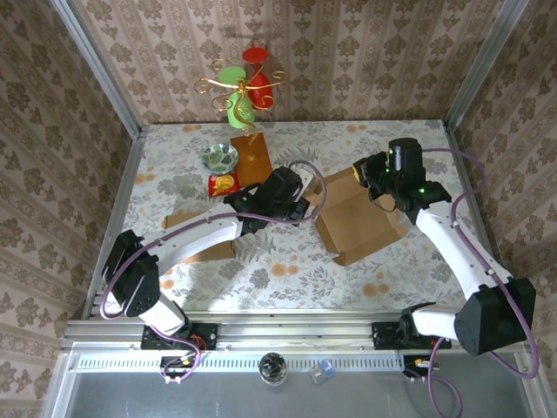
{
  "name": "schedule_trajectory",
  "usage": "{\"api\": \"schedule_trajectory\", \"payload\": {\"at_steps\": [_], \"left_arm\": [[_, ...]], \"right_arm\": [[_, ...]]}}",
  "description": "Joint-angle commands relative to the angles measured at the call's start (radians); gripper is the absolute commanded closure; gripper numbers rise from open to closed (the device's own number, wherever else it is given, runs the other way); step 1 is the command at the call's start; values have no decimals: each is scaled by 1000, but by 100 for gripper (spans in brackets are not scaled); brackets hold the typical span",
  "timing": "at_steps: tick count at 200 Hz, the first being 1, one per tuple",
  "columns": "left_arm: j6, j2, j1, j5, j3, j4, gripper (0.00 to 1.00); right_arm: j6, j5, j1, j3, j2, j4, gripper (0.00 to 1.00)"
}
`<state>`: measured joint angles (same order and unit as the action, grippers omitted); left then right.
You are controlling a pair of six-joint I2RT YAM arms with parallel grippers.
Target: Fold the paper box
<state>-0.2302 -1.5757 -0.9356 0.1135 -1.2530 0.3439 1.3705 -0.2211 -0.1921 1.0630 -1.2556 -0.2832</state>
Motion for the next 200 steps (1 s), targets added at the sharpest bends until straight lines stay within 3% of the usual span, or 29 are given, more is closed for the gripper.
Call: {"api": "schedule_trajectory", "payload": {"at_steps": [1, 34, 70, 122, 200], "left_arm": [[7, 20, 2, 11, -26, -1, 100], [-18, 53, 46, -83, 0, -19, 67], [-60, 116, 107, -194, 57, -74, 53], [-130, 174, 193, -239, 146, -108, 54], [-137, 150, 220, -305, 247, -202, 65]], "right_arm": [[35, 28, 7, -59, 38, 27, 100], [135, 57, 7, -212, 97, 192, 100], [125, 24, 23, -314, 94, 398, 100], [123, -44, 57, -403, 41, 641, 100], [49, -130, 92, -470, 17, 708, 100]]}}
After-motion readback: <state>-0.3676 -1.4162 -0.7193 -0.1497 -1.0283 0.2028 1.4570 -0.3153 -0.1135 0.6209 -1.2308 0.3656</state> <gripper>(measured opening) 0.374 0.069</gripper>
